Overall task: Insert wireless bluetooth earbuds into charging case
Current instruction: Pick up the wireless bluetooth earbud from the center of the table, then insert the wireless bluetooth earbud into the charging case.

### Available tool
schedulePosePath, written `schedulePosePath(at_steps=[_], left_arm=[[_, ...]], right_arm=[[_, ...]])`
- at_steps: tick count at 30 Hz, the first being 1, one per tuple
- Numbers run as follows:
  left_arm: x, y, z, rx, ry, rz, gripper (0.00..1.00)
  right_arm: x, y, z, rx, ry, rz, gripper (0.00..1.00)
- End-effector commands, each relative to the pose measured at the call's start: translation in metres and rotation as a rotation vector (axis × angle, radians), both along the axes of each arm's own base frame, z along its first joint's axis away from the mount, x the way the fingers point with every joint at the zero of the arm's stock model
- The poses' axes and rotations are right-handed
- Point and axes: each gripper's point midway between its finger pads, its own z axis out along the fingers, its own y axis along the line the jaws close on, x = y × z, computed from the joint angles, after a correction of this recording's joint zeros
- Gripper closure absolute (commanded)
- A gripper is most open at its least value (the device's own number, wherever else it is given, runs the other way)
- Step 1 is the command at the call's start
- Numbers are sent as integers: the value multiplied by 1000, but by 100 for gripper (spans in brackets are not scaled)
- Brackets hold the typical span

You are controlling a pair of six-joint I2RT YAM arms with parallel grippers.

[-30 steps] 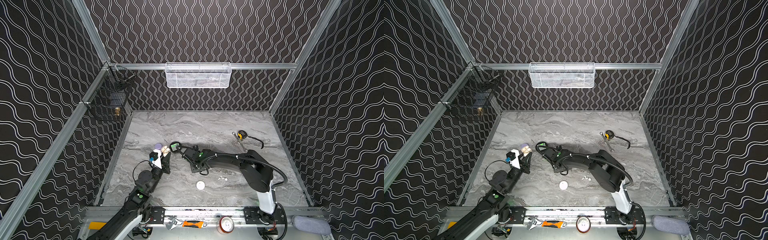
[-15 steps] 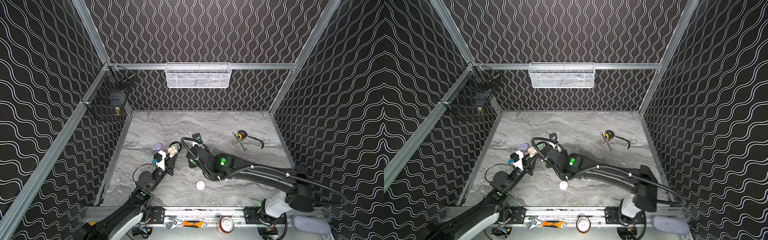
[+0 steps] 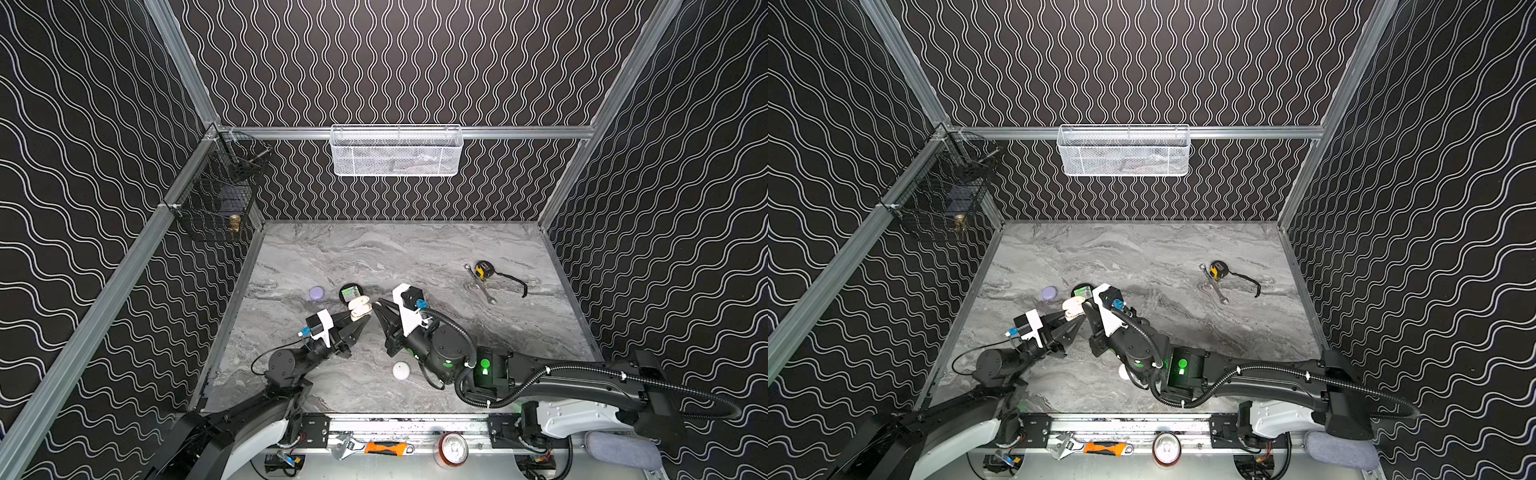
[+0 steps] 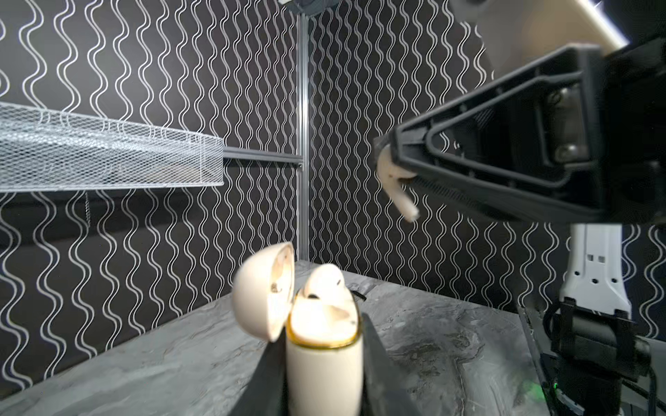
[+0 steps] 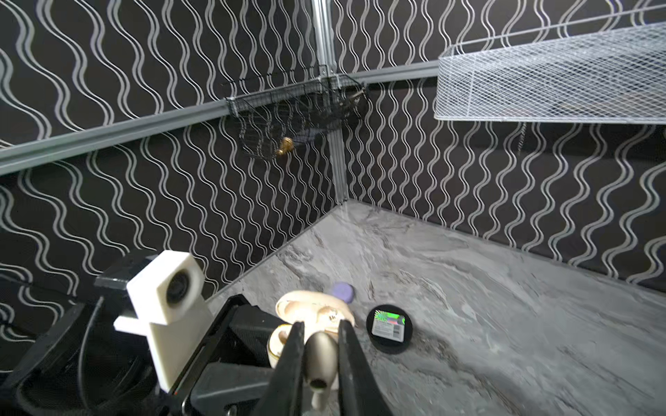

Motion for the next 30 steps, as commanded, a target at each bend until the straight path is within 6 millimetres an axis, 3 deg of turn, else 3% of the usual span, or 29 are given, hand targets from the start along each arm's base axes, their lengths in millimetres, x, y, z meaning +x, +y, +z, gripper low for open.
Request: schedulePosePath(at_steps=[1,11,30], left_arm=[[-16,1,17,-37,-64,-52,100],[-23,1,24,-46,-91,-73,100],[-23,4,25,-54,-86,-55,100]], right_arm=[[-14,12,34,121,-93,98,83],[-20,38,32,127,-123,161,84],[-15,45,9,110,-142,138,85]])
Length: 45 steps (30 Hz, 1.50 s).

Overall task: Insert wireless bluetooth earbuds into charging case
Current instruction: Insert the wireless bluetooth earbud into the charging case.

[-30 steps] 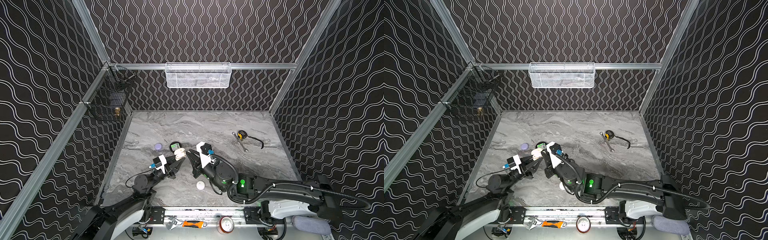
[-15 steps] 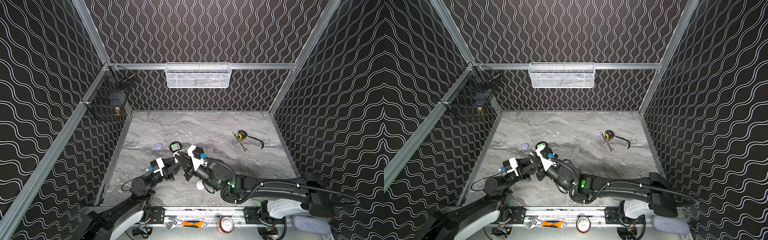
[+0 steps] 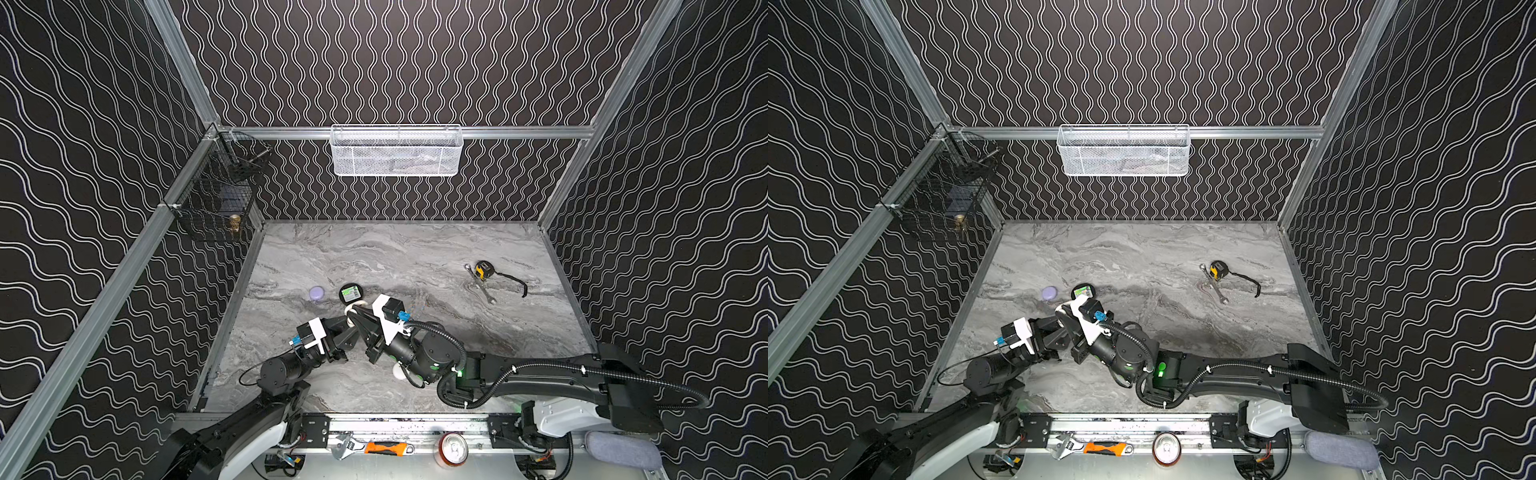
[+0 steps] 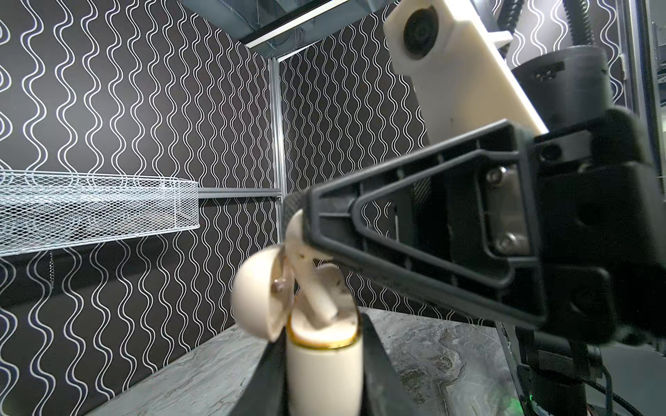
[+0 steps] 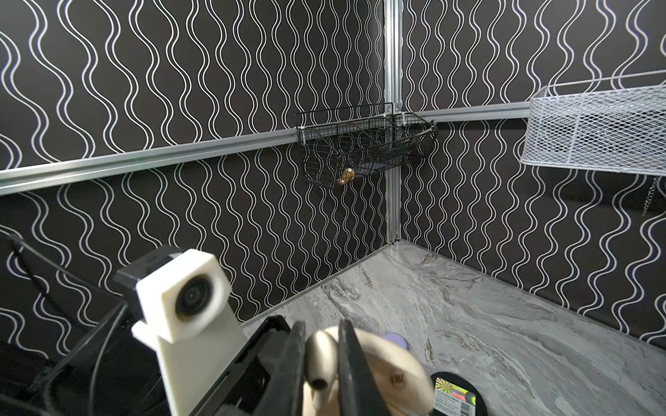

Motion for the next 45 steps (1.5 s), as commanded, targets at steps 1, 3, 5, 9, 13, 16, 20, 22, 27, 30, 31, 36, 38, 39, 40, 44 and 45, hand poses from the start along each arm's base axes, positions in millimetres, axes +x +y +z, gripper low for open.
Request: schedulePosePath(at_steps=[1,3,5,9,13,16,20,22,27,30,31,36,38,39,40,44,45], left_arm=[[-1,2,4,-17,-11,7,100],[-1,3,4,-21,-12,6,100],[-1,3,5,-26,-15,7,100],[-1,3,4,-28,-9,8,100],[-1,6,5,-36,-8,17,100],[0,6,5,-38,-4,23,100],[0,7,5,-39,1,27,100],[-1,7,6,-38,-4,24,100],[-1,8,6,-44,-5,27,100],[-1,6,6,-39,-3,22,100],[-1,6,6,-39,-4,21,100],[-2,4,5,-26,-13,9,100],[-4,2,5,-20,-25,-1,100],[-5,1,5,-16,-30,-9,100],[-7,1,5,-12,-36,-17,100],[-9,-3,6,-1,-49,-39,100],[-10,-4,5,3,-52,-43,100]], right_arm=[[1,0,9,43,-22,-10,85],[2,0,9,46,-24,-16,85],[2,1,7,43,-26,-21,85],[3,4,3,37,-24,-22,86],[3,2,-6,33,-9,-23,87],[3,-1,-16,24,2,-22,88],[2,-5,-25,16,10,-21,88],[1,-5,-28,12,13,-13,88],[-7,-1,-30,14,8,42,88],[-11,2,-33,3,3,63,87],[-10,3,-35,-5,6,58,87],[-2,6,-37,-30,19,18,87],[-1,6,-37,-38,17,10,87],[-1,6,-37,-44,13,8,87],[-1,6,-38,-52,11,5,87],[3,-1,-38,-70,9,-18,81],[4,-2,-38,-73,9,-23,80]])
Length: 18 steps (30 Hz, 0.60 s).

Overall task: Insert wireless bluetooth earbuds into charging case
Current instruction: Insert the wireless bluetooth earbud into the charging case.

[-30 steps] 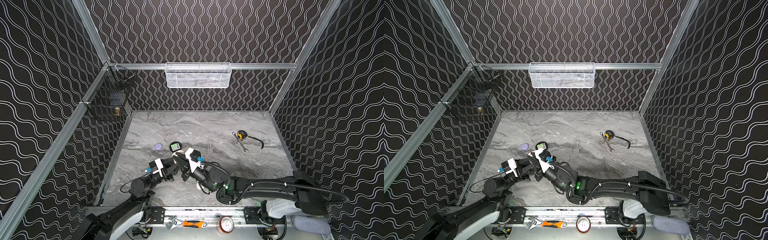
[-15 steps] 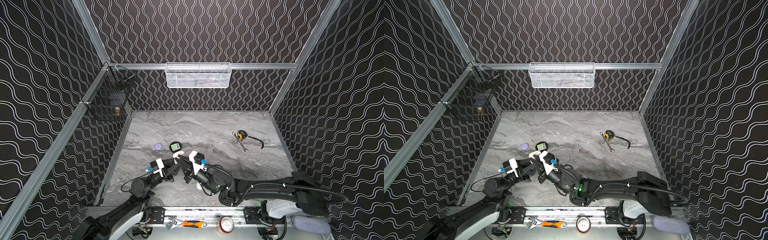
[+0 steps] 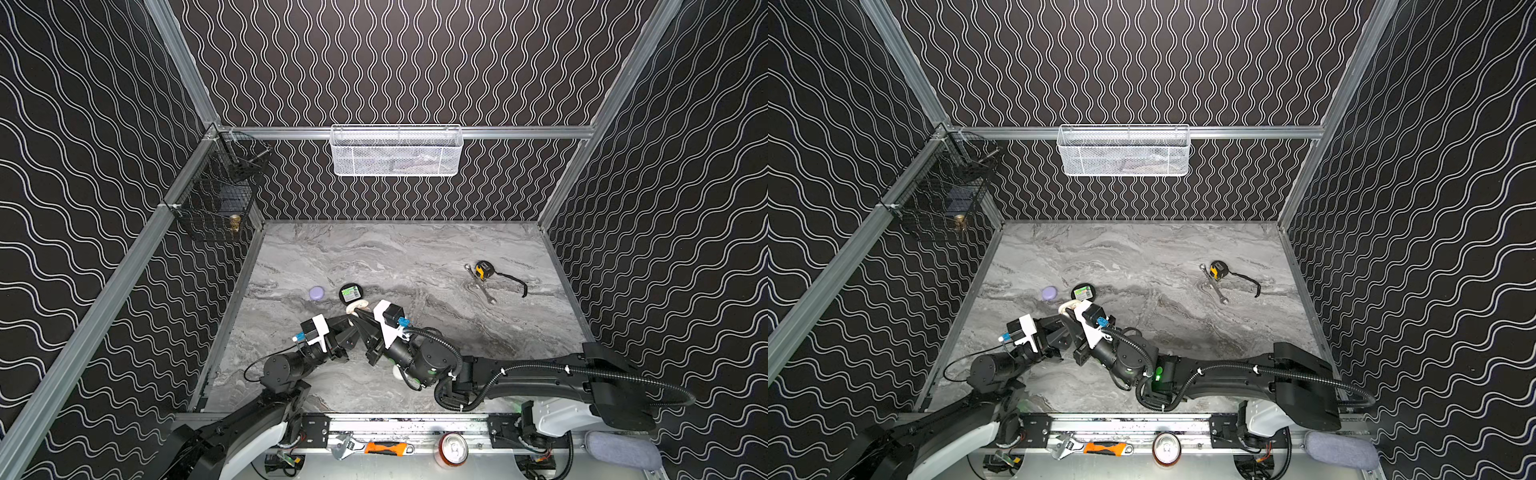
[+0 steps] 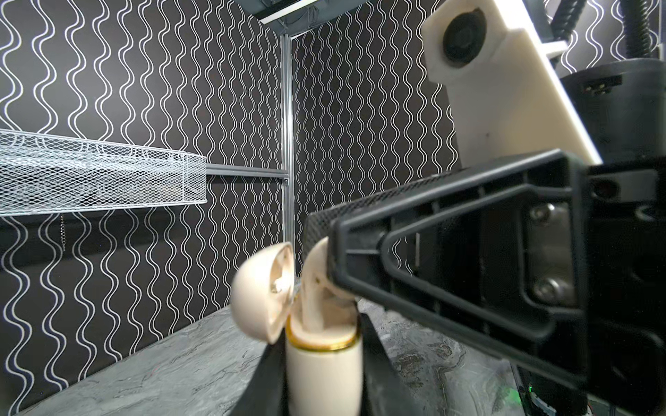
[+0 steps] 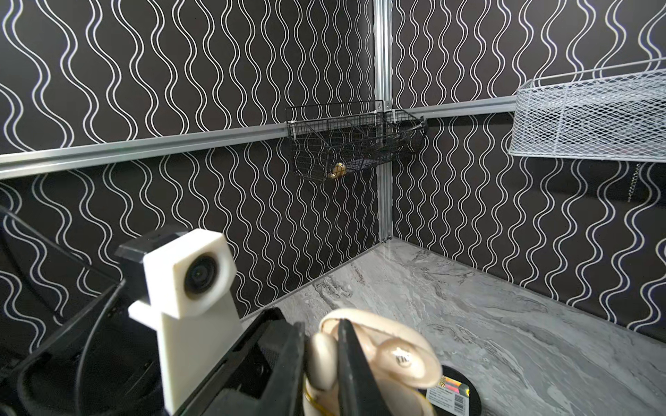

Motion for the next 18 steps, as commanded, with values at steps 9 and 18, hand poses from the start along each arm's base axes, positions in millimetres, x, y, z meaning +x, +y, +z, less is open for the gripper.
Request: schedulePosePath(at_steps=[9,18], left_arm=[[-27,-1,23,-20,-153,-63,100],[-27,0,24,-28,-154,-58,100]], right_arm=[[10,-6,-15,-104,25,-37,78],[13,-13,-12,-106,26,-67,59]])
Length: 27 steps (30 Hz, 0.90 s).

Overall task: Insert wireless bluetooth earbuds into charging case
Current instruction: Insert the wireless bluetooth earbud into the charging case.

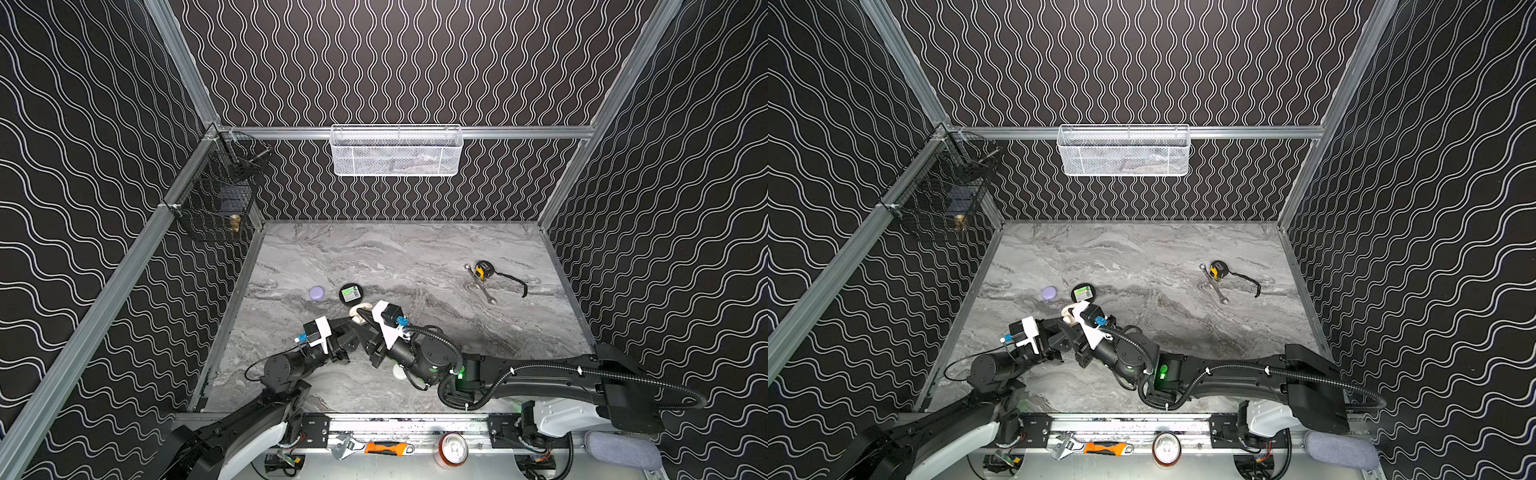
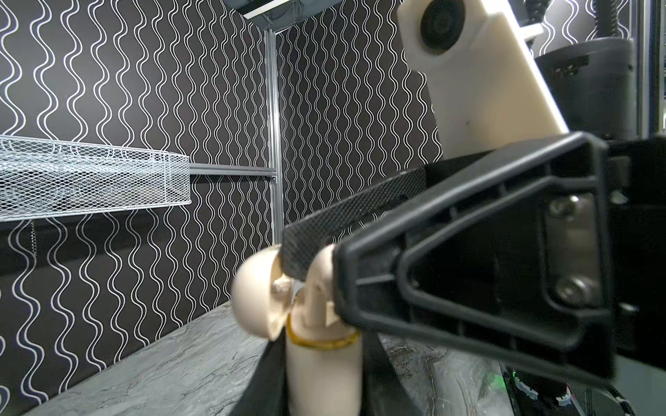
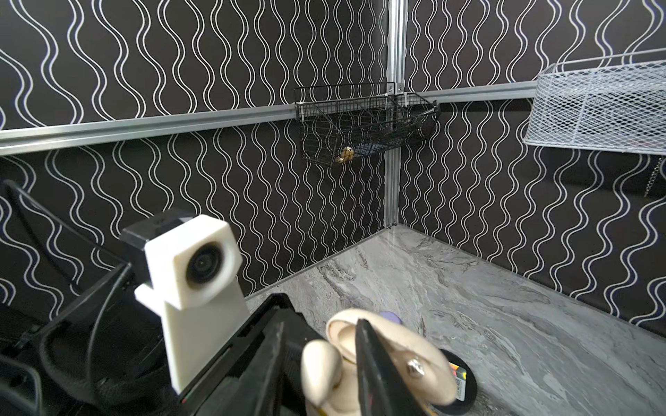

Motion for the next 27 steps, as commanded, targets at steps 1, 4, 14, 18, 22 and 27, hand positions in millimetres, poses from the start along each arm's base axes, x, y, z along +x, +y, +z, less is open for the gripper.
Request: schedulePosePath(at_steps=[1,4,14,18,22,27], left_arm=[[-21,5,24,-44,-139,-29,100],[-18,5,22,-46,-127,-22,100],[-15,4,20,-42,-118,-10,100],[-14,5,19,-42,-115,-4,100],[-12,4,18,-34,-105,-2,100],[-10,4,17,-31,-93,7,100]], right_arm=[[13,-10,-8,-42,13,-89,58],[13,-15,-3,-34,5,-91,58],[3,-30,18,18,28,-56,44],[3,-31,21,17,38,-51,37],[-1,-27,20,2,42,-26,38],[-6,-31,21,-4,40,-5,38]])
